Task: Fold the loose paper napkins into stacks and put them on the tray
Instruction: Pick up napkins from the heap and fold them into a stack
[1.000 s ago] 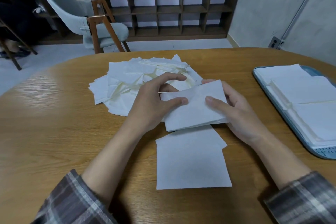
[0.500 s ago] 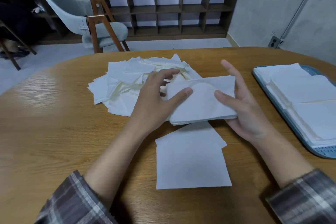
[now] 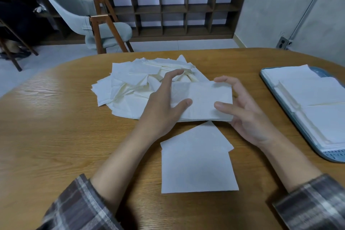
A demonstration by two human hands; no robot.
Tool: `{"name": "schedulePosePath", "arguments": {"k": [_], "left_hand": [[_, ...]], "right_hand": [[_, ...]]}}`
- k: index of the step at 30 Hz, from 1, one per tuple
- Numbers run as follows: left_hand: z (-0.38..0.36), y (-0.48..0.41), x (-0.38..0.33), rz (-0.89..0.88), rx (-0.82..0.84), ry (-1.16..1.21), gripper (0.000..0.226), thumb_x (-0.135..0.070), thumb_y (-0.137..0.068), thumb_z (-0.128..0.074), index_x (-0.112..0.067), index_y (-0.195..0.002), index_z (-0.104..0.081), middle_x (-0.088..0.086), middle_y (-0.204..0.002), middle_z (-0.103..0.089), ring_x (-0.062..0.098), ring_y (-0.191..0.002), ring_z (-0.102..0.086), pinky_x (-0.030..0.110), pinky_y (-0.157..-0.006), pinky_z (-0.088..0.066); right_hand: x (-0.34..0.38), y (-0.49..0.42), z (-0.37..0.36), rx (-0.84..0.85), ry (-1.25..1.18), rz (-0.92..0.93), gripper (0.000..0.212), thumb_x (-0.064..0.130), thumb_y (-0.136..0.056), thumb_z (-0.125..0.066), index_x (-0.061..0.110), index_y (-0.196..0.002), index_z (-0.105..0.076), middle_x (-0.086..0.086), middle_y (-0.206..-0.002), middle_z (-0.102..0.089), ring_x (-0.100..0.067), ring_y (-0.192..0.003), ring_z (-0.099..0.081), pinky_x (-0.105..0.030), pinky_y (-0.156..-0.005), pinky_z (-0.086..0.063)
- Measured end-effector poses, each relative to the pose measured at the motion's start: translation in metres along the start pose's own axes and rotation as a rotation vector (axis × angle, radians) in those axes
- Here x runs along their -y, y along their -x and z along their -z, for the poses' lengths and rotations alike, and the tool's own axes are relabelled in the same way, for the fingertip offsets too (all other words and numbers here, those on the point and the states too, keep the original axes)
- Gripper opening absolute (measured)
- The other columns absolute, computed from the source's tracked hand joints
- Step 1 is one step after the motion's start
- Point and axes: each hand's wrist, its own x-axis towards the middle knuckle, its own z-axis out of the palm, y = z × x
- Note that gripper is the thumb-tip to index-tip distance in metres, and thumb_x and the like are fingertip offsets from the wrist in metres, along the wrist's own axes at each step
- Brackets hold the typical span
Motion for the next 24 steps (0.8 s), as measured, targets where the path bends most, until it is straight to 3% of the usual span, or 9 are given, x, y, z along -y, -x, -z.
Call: {"name": "schedulePosePath", "arguments": {"k": [2, 5, 9, 12, 15, 17, 19, 21, 24], "left_hand": [[-0.001, 0.002, -0.001, -0.011, 0.003, -0.013, 0.066, -0.034, -0.100, -0.071, -0.049, -0.151, -0.032, -0.016, -0.138, -0.053, 0.016, -0.123, -0.056, 0.040, -0.101, -0.053], [-0.002, 0.001, 0.002, -0.003, -0.010, -0.013, 0.067, -0.035, -0.099, -0.071, -0.049, -0.151, -0.031, -0.014, -0.145, -0.052, 0.020, -0.126, -0.054, 0.043, -0.102, -0.053], [0.000, 0.001, 0.002, -0.041, 0.024, 0.002, 0.066, -0.036, -0.099, -0.072, -0.050, -0.151, -0.032, -0.031, -0.124, -0.049, -0.007, -0.104, -0.051, 0.031, -0.094, -0.053], [-0.003, 0.002, 0.002, -0.076, 0.054, 0.035, 0.068, -0.035, -0.099, -0.073, -0.048, -0.152, -0.033, -0.037, -0.121, -0.049, -0.024, -0.105, -0.049, 0.026, -0.093, -0.055], [-0.011, 0.002, 0.004, -0.223, -0.040, -0.160, 0.074, -0.031, -0.092, -0.081, -0.039, -0.153, -0.040, -0.015, -0.146, -0.041, -0.014, -0.126, -0.037, 0.018, -0.107, -0.042], [-0.013, 0.002, 0.005, -0.363, -0.065, -0.240, 0.063, -0.032, -0.086, -0.086, -0.030, -0.141, -0.056, -0.005, -0.147, -0.041, 0.001, -0.133, -0.040, 0.016, -0.105, -0.040], [-0.011, 0.004, 0.002, -0.377, 0.087, -0.177, 0.040, -0.035, -0.084, -0.089, -0.027, -0.119, -0.071, -0.008, -0.124, -0.058, 0.007, -0.114, -0.058, 0.020, -0.092, -0.047], [-0.010, 0.008, -0.003, -0.269, 0.357, -0.128, 0.029, -0.039, -0.080, -0.092, -0.028, -0.102, -0.077, -0.011, -0.095, -0.067, 0.008, -0.085, -0.063, 0.022, -0.074, -0.048], [-0.015, 0.015, -0.007, -0.163, 0.562, -0.179, 0.034, -0.046, -0.071, -0.096, -0.031, -0.097, -0.079, -0.010, -0.086, -0.068, 0.006, -0.078, -0.060, 0.021, -0.068, -0.050]], "right_hand": [[-0.002, 0.000, 0.000, -0.008, 0.025, 0.010, 0.050, 0.011, -0.086, -0.072, 0.029, -0.132, -0.062, -0.006, -0.128, -0.064, -0.029, -0.120, -0.064, -0.035, -0.087, -0.060], [-0.001, 0.001, -0.001, 0.005, 0.019, 0.024, 0.046, 0.009, -0.088, -0.072, 0.023, -0.132, -0.068, -0.005, -0.128, -0.067, -0.026, -0.124, -0.065, -0.035, -0.091, -0.060], [-0.003, -0.001, 0.001, -0.050, 0.080, -0.021, 0.035, 0.015, -0.086, -0.077, 0.021, -0.120, -0.078, 0.001, -0.129, -0.073, -0.024, -0.127, -0.066, -0.036, -0.097, -0.058], [-0.006, -0.003, 0.004, -0.165, 0.173, -0.022, 0.033, 0.014, -0.086, -0.079, 0.023, -0.119, -0.079, 0.004, -0.129, -0.074, -0.018, -0.126, -0.066, -0.041, -0.107, -0.052], [-0.005, -0.002, 0.006, -0.263, 0.330, 0.025, 0.033, 0.009, -0.090, -0.080, 0.025, -0.119, -0.079, 0.014, -0.125, -0.075, -0.002, -0.124, -0.064, -0.023, -0.104, -0.048], [-0.004, -0.002, 0.007, -0.311, 0.430, 0.063, 0.032, 0.008, -0.091, -0.080, 0.024, -0.118, -0.079, 0.019, -0.122, -0.075, 0.008, -0.119, -0.063, -0.006, -0.093, -0.044], [-0.005, -0.003, 0.008, -0.326, 0.436, 0.087, 0.032, 0.005, -0.090, -0.080, 0.021, -0.118, -0.078, 0.018, -0.120, -0.076, 0.009, -0.116, -0.064, -0.003, -0.089, -0.043], [-0.007, -0.003, 0.009, -0.328, 0.444, 0.093, 0.032, 0.005, -0.090, -0.079, 0.020, -0.118, -0.078, 0.016, -0.120, -0.077, 0.009, -0.115, -0.065, -0.003, -0.088, -0.043], [-0.008, -0.004, 0.009, -0.321, 0.449, 0.091, 0.031, 0.006, -0.091, -0.079, 0.022, -0.117, -0.078, 0.017, -0.119, -0.076, 0.008, -0.116, -0.064, -0.004, -0.090, -0.044]]}}
